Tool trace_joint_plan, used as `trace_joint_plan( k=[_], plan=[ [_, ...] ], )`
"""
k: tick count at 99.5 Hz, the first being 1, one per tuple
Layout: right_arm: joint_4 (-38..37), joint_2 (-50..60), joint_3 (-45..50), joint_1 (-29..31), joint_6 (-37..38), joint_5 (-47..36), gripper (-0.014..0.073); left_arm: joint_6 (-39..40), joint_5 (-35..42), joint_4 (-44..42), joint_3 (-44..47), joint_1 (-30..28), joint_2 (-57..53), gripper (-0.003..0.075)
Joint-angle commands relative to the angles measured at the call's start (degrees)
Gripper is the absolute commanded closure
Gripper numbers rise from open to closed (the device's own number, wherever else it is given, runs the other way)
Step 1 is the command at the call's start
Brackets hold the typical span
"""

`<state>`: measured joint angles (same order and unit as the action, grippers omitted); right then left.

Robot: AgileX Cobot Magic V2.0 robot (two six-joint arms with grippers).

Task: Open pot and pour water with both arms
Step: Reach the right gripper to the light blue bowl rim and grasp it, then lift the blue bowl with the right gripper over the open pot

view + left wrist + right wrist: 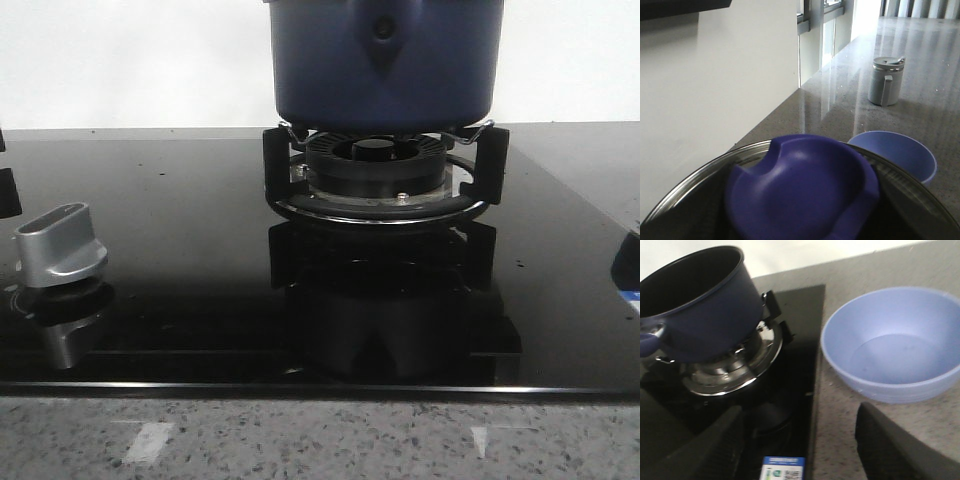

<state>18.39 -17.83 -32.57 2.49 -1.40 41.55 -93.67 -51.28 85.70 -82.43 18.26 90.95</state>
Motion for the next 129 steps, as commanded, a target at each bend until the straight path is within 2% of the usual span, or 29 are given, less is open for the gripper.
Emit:
trace_joint_plan(
  k=[1,8,21,27,33,45,56,67,82,129],
  plan=[
    [4.04,-4.11,-3.54,0.05,-0.54,-4.51,0.0158,1.91,-3.49,4.00,-2.22,-1.48,-4.03,0.0422],
    [4.18,-6.78,-5.92,0.05,-0.54,-4.65,0.0158,2.76,-3.62,3.90,-2.22,-2.19,-4.42,0.0389],
    [4.07,-11.72,-11.04,0.05,-0.54,-4.49,0.0158,2.86,-3.62,3.77,-2.12,-2.19,-4.49,0.0388],
    [2.79,-14.01,-13.44,0.38,-0.39,-3.73,0.0158,2.86,-3.52,3.77,-2.12,-2.19,-4.49,0.0388],
    [-0.44,-17.16,-16.57,1.00,2.98,-2.24,0.0158,2.86,-3.52,3.77,-2.12,-2.19,-4.49,0.0388],
    [-7.52,-24.61,-23.52,4.18,8.11,3.95,0.0158,2.97,-3.52,3.88,-2.12,-2.80,-4.49,0.0388],
    [-8.97,-32.54,-30.23,8.01,8.76,10.13,0.0158,3.37,-3.52,4.09,-2.12,-3.32,-4.49,0.0388],
    [-9.20,-38.82,-34.53,10.29,10.59,9.79,0.0158,3.80,-3.52,4.09,-2.12,-3.32,-4.49,0.0388],
    [-12.91,-46.47,-35.92,13.97,15.71,9.19,0.0158,3.92,-3.52,6.37,-2.12,-3.32,-4.49,0.0388],
    [-13.66,-57.69,-35.58,17.18,16.08,16.40,0.0159,3.92,-3.52,7.28,-2.12,-3.32,-4.49,0.0388]
  ],
)
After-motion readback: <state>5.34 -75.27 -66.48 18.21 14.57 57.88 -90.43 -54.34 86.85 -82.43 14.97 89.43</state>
